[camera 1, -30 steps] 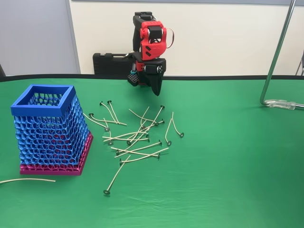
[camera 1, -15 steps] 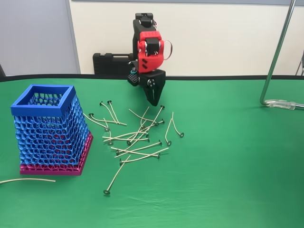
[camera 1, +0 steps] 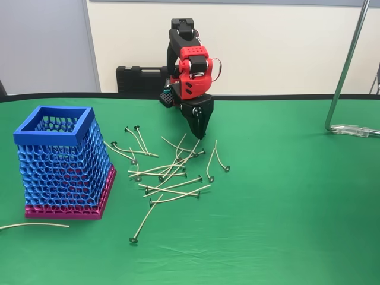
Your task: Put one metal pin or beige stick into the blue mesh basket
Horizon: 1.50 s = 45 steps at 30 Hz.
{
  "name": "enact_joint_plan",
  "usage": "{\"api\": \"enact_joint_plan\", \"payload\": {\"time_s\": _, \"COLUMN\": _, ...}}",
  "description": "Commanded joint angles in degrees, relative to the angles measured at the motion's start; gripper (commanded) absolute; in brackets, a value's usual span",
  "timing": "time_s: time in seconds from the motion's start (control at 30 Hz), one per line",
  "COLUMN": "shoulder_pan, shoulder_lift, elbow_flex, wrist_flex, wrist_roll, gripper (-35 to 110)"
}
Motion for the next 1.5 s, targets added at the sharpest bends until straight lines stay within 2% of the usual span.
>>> {"api": "enact_joint_plan", "payload": {"time_s": 0.0, "shoulder_pan": -1.05, "shoulder_lift": 0.35, "elbow_flex": -2.20, "wrist_flex": -0.70, "wrist_roll": -0.70, "gripper": 2}}
{"api": "enact_joint_plan", "payload": {"time_s": 0.23, "shoulder_pan": -2.02, "shoulder_lift": 1.14, "elbow_flex": 0.26, "wrist_flex": -3.34, "wrist_roll": -1.05, "gripper": 15}}
{"api": "enact_joint_plan", "payload": {"time_s": 0.4, "shoulder_pan": -2.29, "shoulder_lift": 1.85, "elbow_flex": 2.20, "wrist_flex": -4.66, "wrist_roll": -0.35, "gripper": 17}}
{"api": "enact_joint_plan", "payload": {"time_s": 0.67, "shoulder_pan": -2.55, "shoulder_lift": 2.72, "elbow_flex": 5.62, "wrist_flex": -8.61, "wrist_roll": -0.35, "gripper": 16}}
{"api": "enact_joint_plan", "payload": {"time_s": 1.47, "shoulder_pan": -4.04, "shoulder_lift": -1.85, "elbow_flex": 3.08, "wrist_flex": -10.90, "wrist_roll": -2.11, "gripper": 16}}
